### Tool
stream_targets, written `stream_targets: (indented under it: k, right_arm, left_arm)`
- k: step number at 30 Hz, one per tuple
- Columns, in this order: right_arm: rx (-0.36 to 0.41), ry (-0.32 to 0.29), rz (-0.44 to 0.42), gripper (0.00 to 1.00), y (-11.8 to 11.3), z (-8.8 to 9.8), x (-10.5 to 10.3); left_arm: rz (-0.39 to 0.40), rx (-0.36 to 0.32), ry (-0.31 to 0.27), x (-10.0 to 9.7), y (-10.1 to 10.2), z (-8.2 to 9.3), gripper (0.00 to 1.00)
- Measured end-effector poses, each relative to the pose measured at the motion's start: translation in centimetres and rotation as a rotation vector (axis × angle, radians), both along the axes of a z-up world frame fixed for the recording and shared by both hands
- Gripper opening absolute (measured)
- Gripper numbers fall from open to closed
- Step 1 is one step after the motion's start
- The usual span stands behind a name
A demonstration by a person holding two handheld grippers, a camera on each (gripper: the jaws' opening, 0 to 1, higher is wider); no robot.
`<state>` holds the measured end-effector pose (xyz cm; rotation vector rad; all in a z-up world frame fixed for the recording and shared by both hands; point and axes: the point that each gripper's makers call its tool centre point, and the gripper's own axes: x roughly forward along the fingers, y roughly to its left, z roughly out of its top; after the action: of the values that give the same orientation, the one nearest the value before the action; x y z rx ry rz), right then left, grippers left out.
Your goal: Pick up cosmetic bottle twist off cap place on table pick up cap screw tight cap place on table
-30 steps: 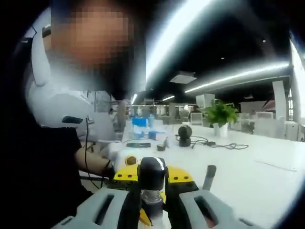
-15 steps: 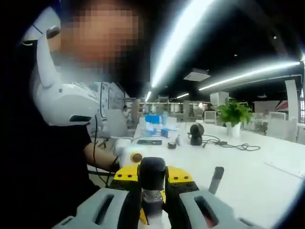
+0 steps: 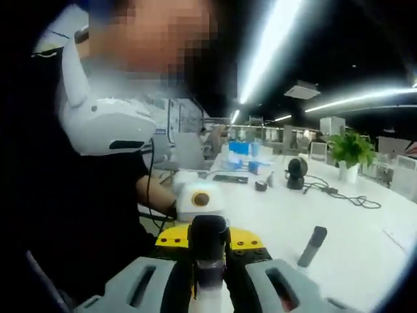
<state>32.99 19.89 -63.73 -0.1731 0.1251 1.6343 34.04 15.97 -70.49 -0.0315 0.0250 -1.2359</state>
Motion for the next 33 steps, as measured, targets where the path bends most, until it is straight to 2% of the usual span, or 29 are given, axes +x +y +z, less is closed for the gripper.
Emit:
stream_targets:
  k: [4, 10, 12, 14, 15, 19, 25, 33]
  right_arm:
    - [-0.046, -0.008, 0.081, 0.12, -0.04, -0.31, -0.39]
    - [-0.028, 0.034, 0.115, 0.12, 0.77, -0.48, -0.53]
    - [-0.024, 0.03, 0.119, 0.12, 0.58, -0.41, -0.55]
    - [-0.033, -0.004, 0.119, 0.12, 0.47, -0.33, -0.74]
    - [-0.039, -0.023, 0.116, 0.12, 0.52, -0.29, -0.82]
    - [-0.058, -0.024, 0.073, 0.12, 0.62, -0.37, -0.82]
    - [-0.046, -0.024, 0.038, 0.12, 0.57, -0.54, -0.84]
    - [-0.04, -0.08, -0.094, 0.12, 0.59, -0.55, -0.27]
  left_arm:
    - [-0.005, 0.002, -0.003, -0.18, -0.1, 0.0, 0.15]
    - [-0.008, -0.003, 0.008, -0.23, -0.03, 0.04, 0.14]
    - [-0.01, -0.002, 0.009, -0.27, -0.1, 0.07, 0.14]
    - [-0.012, 0.0, 0.007, -0.33, -0.17, 0.09, 0.14]
    - [-0.013, 0.0, 0.007, -0.36, -0.19, 0.1, 0.15]
    - [-0.015, -0.002, 0.01, -0.39, -0.21, 0.14, 0.14]
    - [-0.011, 0.0, 0.006, -0.4, -0.3, 0.15, 0.14]
    - [0.029, 0.008, -0.004, 0.07, -0.05, 0.14, 0.14]
